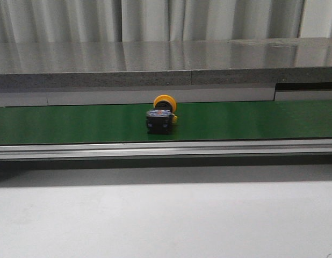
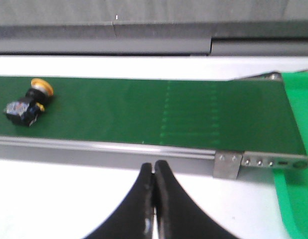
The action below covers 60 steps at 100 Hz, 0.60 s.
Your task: Move button from left to right
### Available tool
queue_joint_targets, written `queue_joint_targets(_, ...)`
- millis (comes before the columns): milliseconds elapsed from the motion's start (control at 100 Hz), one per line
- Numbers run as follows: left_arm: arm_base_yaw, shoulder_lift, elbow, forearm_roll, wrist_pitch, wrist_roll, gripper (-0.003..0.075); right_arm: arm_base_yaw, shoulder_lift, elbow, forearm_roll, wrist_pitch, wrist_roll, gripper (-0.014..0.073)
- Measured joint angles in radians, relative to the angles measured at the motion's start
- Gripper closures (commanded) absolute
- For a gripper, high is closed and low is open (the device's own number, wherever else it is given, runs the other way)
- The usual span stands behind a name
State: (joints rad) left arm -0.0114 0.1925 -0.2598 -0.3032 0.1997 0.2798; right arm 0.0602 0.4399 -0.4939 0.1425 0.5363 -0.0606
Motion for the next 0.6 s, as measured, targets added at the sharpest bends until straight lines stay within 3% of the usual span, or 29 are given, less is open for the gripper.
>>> queue_joint_targets(150,0.0,0.0,0.0,0.0,0.0,0.0,0.0741,0.0,0.177,-0.126,0.004,0.114,0.0,0.066)
queue_joint_targets(430,0.0,0.0,0.0,0.0,0.0,0.0,0.0741,0.0,0.347,-0.21,0.019,0.13,0.0,0.0653)
queue_joint_targets(500,0.0,0.0,0.0,0.0,0.0,0.0,0.0741,0.0,0.363,-0.211,0.033,0.132,0.0,0.0602)
queue_joint_targets(600,0.0,0.0,0.0,0.0,0.0,0.0,0.0741,0.0,0.378,-0.211,0.06,0.134,0.0,0.0422)
